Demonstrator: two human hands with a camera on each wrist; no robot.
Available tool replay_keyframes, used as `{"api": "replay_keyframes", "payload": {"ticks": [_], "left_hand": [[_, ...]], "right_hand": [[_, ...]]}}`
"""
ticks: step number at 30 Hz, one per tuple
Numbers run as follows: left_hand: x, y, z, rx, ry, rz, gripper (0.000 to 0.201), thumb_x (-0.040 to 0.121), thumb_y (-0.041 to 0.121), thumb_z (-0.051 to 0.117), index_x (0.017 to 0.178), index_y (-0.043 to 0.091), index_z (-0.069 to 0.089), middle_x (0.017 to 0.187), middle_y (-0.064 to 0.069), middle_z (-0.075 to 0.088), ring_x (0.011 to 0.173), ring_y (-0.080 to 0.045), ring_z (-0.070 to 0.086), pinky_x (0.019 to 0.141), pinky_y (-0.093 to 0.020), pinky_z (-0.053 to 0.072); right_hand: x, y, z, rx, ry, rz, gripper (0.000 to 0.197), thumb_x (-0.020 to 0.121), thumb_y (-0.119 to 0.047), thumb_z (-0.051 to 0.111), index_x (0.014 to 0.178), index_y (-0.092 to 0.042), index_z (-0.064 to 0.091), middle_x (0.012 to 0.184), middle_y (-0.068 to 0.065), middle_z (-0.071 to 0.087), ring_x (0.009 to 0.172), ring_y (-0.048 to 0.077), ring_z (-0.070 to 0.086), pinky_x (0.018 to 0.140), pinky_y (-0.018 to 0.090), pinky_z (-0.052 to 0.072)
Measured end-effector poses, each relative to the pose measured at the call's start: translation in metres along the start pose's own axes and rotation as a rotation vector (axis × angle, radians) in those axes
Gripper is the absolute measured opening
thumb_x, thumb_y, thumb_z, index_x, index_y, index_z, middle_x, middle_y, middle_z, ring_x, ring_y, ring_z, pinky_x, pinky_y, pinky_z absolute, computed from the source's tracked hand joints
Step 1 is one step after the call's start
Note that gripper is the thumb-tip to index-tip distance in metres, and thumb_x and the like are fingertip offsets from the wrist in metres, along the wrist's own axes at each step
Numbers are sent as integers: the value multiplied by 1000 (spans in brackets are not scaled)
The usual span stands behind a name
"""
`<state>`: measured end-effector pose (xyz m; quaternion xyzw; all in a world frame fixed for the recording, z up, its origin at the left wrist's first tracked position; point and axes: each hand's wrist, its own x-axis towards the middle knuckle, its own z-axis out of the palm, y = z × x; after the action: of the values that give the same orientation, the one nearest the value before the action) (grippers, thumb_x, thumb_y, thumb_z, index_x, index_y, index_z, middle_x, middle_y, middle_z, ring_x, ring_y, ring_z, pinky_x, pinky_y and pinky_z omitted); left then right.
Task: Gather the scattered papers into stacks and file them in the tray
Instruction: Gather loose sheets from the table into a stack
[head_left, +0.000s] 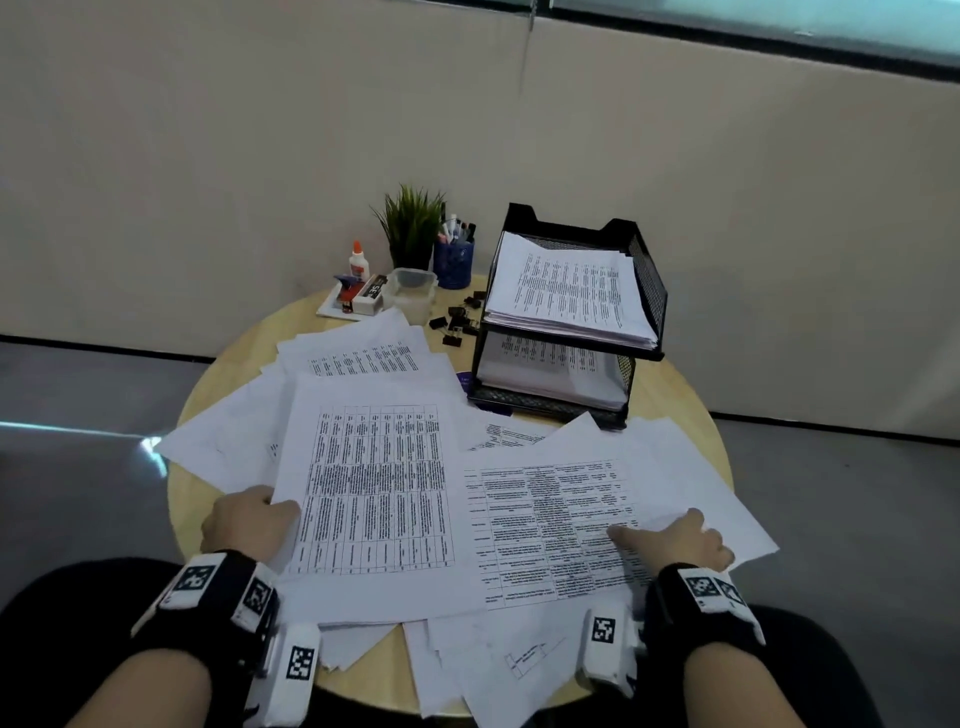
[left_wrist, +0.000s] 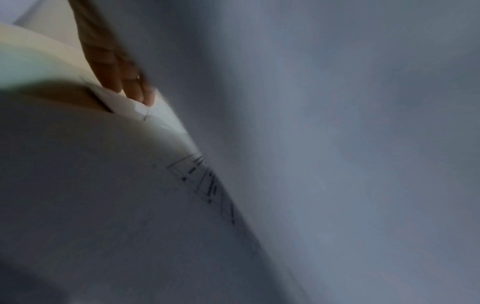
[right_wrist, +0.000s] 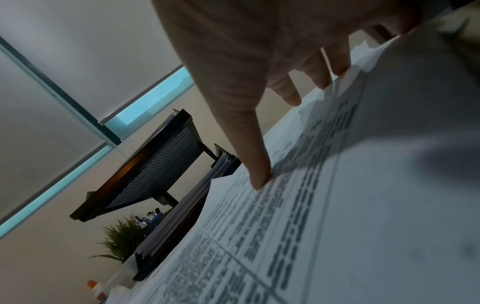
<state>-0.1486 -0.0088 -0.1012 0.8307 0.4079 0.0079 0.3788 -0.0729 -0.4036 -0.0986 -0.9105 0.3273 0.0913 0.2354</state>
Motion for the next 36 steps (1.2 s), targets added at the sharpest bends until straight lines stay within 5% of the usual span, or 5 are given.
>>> {"api": "replay_keyframes", "payload": {"ticks": [5, 13, 19, 30, 36], "left_hand": [[8, -1, 4, -1, 69, -89, 70, 74, 22, 74, 133, 2, 43, 129, -25, 49, 117, -44, 47, 93, -44, 42], [9, -1, 4, 19, 70, -133, 79, 70, 23, 79, 137, 6, 41, 131, -26, 43, 121, -43, 40, 95, -44, 40], [3, 0, 7, 181, 40, -47, 68, 73, 39, 74, 132, 14, 48, 133, -19, 41, 123, -37, 37, 103, -45, 31], [0, 3, 11, 240, 65, -21, 70, 67, 45, 77, 122, 10, 53, 130, -16, 41, 121, -35, 35, 102, -44, 30], [-4, 4, 16, 237, 21, 32, 72, 68, 48, 75, 123, 11, 48, 130, -15, 40, 120, -34, 39, 101, -43, 33]], "right_hand": [[0, 1, -9, -27, 7, 6, 114, 59, -55, 83, 143, -8, 21, 140, 25, 33, 133, 39, 26, 106, 50, 29], [-9, -1, -6, -143, 22, -38, 86, 63, -53, 80, 126, -7, 45, 127, 19, 47, 121, 38, 42, 100, 47, 40], [-9, -2, -9, -57, 32, -179, 21, 77, -6, 62, 95, -6, 51, 103, 16, 58, 85, 31, 53, 73, 33, 46], [-36, -29, -108, 147, 240, -547, 20, 80, -3, 62, 95, -10, 73, 91, 22, 69, 94, 37, 63, 76, 37, 45], [-61, -47, -162, 354, 288, -687, 8, 78, -10, 61, 83, -10, 67, 71, 14, 66, 74, 8, 51, 65, 28, 45]]}}
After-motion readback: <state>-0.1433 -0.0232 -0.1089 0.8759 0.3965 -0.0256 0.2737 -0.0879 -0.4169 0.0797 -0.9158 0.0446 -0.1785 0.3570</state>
